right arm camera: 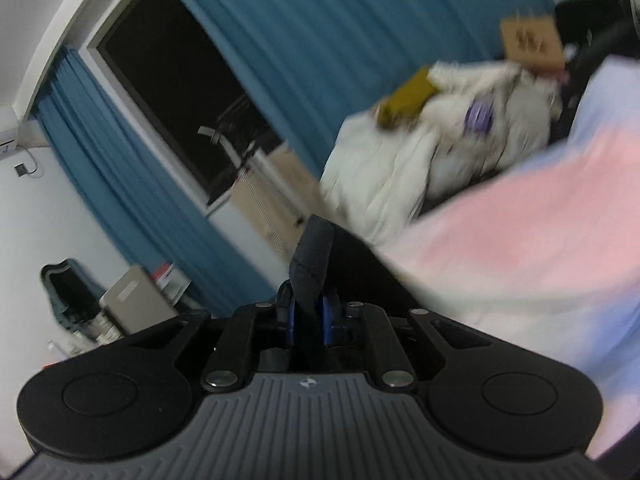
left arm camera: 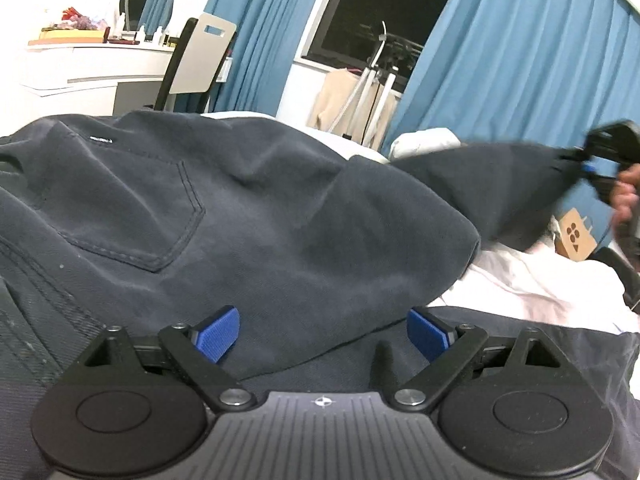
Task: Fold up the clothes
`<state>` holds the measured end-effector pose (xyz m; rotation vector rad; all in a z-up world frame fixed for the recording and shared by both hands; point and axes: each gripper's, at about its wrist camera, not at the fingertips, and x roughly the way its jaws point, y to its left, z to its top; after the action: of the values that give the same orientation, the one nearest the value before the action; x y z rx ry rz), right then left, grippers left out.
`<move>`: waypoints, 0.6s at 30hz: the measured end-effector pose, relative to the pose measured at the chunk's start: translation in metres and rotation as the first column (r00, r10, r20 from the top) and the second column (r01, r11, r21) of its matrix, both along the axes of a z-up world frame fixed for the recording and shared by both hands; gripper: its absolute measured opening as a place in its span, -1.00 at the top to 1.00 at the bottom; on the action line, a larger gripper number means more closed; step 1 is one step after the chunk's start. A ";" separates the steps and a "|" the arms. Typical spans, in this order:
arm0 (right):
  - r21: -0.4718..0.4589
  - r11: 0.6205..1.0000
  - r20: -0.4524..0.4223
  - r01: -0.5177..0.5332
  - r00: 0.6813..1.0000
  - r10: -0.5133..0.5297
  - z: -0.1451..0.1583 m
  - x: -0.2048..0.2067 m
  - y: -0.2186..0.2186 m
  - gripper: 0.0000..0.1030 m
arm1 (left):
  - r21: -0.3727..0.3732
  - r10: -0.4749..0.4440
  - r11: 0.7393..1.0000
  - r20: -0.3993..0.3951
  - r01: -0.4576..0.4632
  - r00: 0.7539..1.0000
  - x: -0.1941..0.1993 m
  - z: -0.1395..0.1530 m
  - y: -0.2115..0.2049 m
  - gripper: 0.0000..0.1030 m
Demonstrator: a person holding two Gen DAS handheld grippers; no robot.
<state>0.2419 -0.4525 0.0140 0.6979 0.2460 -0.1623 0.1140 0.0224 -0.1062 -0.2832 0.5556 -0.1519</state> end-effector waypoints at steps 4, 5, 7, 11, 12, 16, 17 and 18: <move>-0.081 0.993 0.054 0.083 0.995 -0.079 0.029 -0.035 -0.047 0.77 | -0.005 0.003 1.000 0.013 -0.003 1.000 -0.002 0.004 0.001 -0.80; -0.095 0.990 0.067 0.106 0.993 -0.100 0.031 -0.045 -0.058 0.77 | -0.009 0.001 1.000 0.011 -0.001 1.000 -0.002 0.005 0.001 -0.80; -0.076 0.989 0.048 0.129 0.991 -0.126 0.024 -0.062 -0.083 0.76 | -0.015 -0.002 1.000 0.012 0.002 1.000 -0.002 0.006 0.003 -0.80; -0.016 0.992 -0.072 0.125 0.989 -0.126 -0.025 -0.087 -0.113 0.76 | -0.007 -0.004 1.000 0.008 0.004 1.000 0.000 0.004 0.003 -0.80; 0.017 0.992 -0.091 0.125 0.988 -0.123 -0.039 -0.094 -0.116 0.75 | -0.001 -0.009 1.000 0.001 0.009 1.000 0.001 0.003 0.003 -0.80; 0.172 0.976 -0.122 0.135 0.986 -0.115 -0.088 -0.114 -0.120 0.74 | 0.035 -0.035 0.999 -0.001 0.035 0.999 0.003 0.000 -0.002 -0.80; 0.200 0.970 -0.116 0.139 0.986 -0.117 -0.097 -0.118 -0.119 0.73 | 0.048 -0.043 0.998 0.007 0.043 0.999 0.003 -0.001 -0.003 -0.80; 0.229 0.963 -0.099 0.141 0.988 -0.122 -0.103 -0.122 -0.117 0.71 | 0.058 -0.050 0.997 0.011 0.050 0.999 0.003 -0.002 -0.004 -0.80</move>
<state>0.1199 -0.5696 -0.0893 0.9459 0.3024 -0.2933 0.1172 0.0180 -0.1078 -0.2121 0.5544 -0.1854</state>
